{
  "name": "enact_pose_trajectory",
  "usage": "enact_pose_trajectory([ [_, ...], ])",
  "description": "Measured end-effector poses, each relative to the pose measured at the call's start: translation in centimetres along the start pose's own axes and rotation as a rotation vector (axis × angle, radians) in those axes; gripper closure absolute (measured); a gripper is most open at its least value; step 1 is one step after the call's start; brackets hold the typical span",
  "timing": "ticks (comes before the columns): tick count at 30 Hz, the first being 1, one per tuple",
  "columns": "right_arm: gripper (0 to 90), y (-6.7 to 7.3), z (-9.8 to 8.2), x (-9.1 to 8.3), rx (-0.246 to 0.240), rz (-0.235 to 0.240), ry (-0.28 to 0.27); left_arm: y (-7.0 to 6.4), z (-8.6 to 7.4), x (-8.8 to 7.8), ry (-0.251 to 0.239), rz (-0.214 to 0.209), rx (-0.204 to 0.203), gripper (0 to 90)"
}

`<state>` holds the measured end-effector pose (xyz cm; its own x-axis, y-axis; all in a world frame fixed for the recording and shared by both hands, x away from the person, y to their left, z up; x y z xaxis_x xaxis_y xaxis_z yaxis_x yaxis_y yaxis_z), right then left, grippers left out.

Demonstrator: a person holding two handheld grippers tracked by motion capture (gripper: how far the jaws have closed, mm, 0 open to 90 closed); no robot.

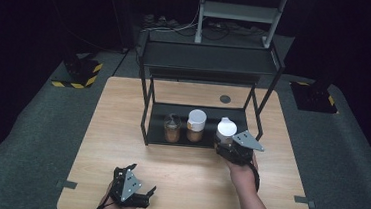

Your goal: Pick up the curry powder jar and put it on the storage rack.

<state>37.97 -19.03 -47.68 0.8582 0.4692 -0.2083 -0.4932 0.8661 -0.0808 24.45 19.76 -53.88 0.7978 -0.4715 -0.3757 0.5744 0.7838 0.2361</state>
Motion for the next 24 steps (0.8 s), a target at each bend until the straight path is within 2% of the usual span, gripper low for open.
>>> enact_pose_trajectory([
  [24, 30.4, -0.4, 0.1, 3.4, 0.014, -0.019, 0.007, 0.1, -0.1, -0.1, -0.006, -0.006, -0.007, 0.7],
])
Point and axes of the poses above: each handheld gripper's, and its own axes: x roughly forward along the jaws, z roughly out of its top, y roughly to its left, the point moved 10 cm from there along x, roughly forward along the jaws, and after that the axes turned 4 degrees about -y, right-handed, at the moved point
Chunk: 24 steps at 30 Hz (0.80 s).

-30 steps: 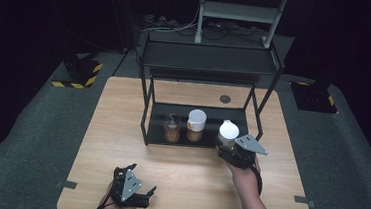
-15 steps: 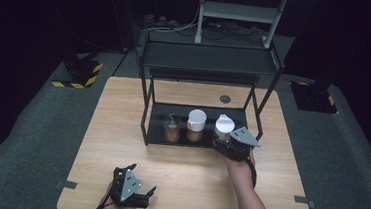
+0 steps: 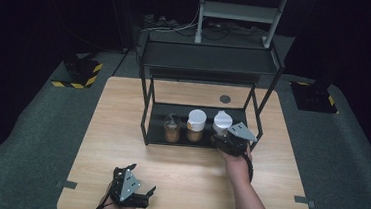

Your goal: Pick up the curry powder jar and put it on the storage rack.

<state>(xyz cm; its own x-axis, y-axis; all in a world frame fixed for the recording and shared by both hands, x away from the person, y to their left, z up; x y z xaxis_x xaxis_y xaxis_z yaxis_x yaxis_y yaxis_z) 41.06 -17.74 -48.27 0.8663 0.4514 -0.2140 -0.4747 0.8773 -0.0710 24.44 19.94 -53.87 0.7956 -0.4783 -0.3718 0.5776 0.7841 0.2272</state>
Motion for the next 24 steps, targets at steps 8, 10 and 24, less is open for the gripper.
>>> enact_pose_trajectory([
  [8, 30.4, -0.3, -0.2, 0.9, 0.007, -0.009, 0.009, 0.0, 0.0, 0.0, -0.003, -0.002, -0.004, 0.7],
  [10, 30.4, -0.4, -0.2, 1.2, 0.008, -0.013, 0.014, 0.1, 0.0, 0.0, -0.004, -0.003, -0.006, 0.7],
  [24, 30.4, -1.0, -0.6, 2.1, 0.018, -0.024, 0.032, 0.1, -0.1, -0.1, -0.006, -0.004, -0.010, 0.7],
])
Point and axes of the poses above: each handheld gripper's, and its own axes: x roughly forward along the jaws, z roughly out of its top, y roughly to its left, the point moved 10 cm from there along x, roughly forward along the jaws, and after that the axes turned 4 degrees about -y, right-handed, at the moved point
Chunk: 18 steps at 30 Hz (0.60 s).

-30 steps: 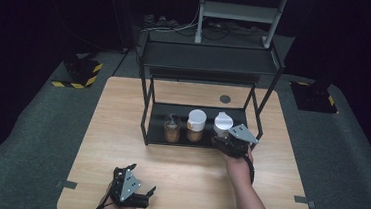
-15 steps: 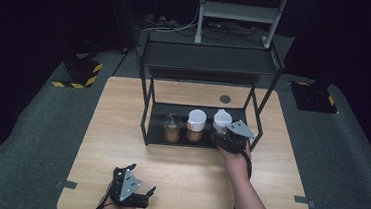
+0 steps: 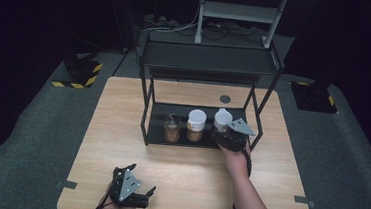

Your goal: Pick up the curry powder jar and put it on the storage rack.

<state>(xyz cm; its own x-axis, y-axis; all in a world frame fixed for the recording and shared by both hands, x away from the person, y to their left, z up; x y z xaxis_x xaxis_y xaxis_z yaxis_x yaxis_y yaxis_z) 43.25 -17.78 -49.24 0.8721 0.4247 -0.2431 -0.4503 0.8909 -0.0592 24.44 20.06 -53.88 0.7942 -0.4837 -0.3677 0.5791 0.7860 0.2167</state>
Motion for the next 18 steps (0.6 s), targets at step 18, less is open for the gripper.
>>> enact_pose_trajectory([
  [18, 30.3, -0.36, -0.78, 0.23, 0.027, 0.005, -0.019, 0.04, -0.02, -0.01, -0.002, -0.003, -0.003, 0.7],
])
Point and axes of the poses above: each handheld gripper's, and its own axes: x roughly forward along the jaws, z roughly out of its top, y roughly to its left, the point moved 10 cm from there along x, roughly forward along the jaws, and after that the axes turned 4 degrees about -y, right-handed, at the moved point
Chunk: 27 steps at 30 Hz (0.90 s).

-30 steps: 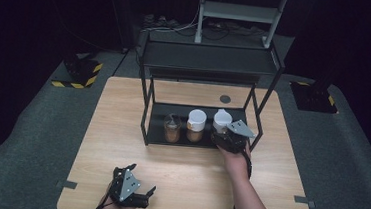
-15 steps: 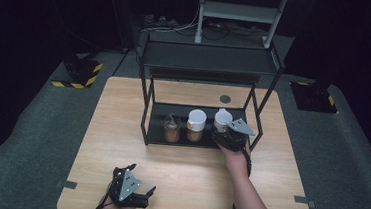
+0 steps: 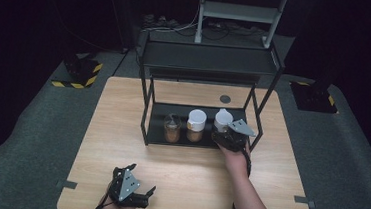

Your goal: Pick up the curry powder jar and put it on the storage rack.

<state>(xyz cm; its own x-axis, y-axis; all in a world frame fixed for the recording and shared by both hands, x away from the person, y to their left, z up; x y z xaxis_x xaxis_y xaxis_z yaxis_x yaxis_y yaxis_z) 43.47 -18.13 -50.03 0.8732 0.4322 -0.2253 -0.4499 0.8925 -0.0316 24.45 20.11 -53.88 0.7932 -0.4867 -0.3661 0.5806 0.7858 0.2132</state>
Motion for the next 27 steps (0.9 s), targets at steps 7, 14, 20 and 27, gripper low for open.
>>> enact_pose_trajectory([
  [7, 30.2, -0.20, -0.18, -0.05, 0.010, 0.007, -0.007, -0.03, 0.00, -0.03, 0.000, 0.001, 0.004, 0.7],
  [14, 30.2, -0.21, -0.16, -0.01, 0.008, 0.008, -0.006, 0.00, -0.01, -0.04, -0.001, -0.001, 0.002, 0.7],
  [20, 30.0, -0.13, -0.06, -0.01, 0.007, 0.003, 0.001, -0.03, 0.00, -0.02, 0.001, 0.000, 0.003, 0.7],
  [27, 24.8, -0.04, -0.14, 0.19, 0.021, -0.009, 0.015, -0.01, 0.00, -0.03, 0.000, -0.002, 0.004, 0.7],
])
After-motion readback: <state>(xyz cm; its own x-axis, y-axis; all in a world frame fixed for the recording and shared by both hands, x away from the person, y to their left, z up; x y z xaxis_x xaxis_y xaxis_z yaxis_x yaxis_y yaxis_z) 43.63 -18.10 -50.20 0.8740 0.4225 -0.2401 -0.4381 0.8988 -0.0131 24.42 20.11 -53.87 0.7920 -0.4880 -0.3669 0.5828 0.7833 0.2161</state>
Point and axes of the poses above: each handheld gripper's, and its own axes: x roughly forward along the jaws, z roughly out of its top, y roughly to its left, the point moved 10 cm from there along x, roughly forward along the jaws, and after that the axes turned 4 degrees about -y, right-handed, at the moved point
